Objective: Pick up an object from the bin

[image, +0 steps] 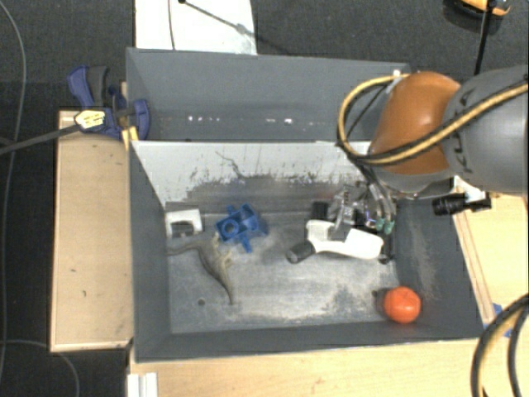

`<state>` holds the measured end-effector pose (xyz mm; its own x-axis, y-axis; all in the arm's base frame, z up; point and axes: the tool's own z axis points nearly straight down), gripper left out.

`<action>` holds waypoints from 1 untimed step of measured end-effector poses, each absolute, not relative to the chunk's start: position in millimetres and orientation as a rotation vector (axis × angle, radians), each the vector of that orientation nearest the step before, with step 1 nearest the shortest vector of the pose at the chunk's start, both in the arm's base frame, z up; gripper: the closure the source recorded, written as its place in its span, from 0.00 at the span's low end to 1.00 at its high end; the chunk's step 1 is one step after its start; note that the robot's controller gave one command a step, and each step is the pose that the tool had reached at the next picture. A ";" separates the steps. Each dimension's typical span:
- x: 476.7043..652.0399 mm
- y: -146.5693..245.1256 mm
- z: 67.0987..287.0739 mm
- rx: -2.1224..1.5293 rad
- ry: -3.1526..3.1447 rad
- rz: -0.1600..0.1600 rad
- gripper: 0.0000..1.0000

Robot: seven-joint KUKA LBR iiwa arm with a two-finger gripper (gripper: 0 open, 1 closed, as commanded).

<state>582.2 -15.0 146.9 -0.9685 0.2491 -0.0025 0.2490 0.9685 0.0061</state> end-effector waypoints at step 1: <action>579.4 -15.7 208.2 0.370 3.123 0.007 1.00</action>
Offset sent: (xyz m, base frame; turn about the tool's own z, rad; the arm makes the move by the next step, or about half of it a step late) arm -0.0041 -0.0026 0.1636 0.0017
